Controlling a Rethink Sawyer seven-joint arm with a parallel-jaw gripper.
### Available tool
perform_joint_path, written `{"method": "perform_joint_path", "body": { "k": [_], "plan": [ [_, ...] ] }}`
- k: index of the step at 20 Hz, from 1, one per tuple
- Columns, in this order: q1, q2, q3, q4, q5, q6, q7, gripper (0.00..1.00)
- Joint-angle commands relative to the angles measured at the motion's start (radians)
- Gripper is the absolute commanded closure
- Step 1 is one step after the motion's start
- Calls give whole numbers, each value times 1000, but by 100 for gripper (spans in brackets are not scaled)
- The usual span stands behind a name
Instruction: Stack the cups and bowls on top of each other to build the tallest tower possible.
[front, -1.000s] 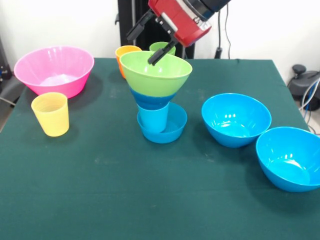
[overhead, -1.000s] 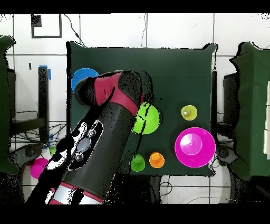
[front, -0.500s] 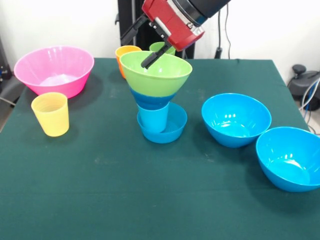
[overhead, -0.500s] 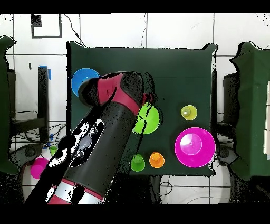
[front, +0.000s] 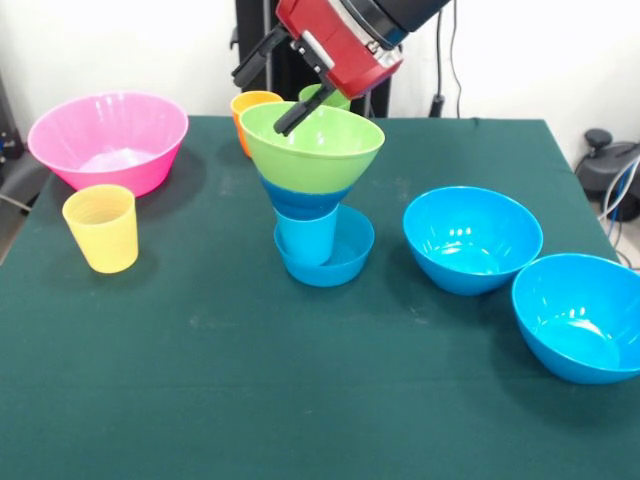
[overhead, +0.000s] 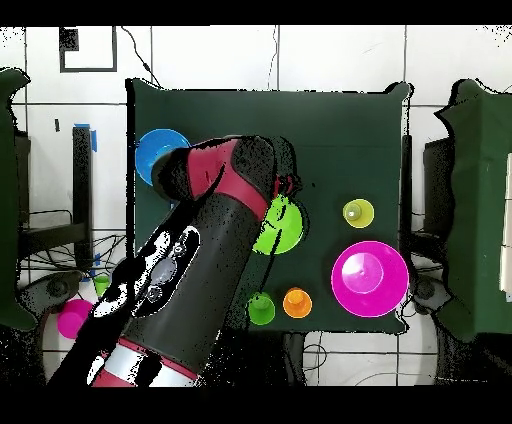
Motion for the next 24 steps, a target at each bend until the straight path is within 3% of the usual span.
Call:
{"method": "perform_joint_path", "body": {
  "k": [1, 24],
  "plan": [
    [-28, 49, 85, 10, -30, -108, 92, 0],
    [-75, 72, 112, 11, -2, -136, 90, 0]
  ]
}}
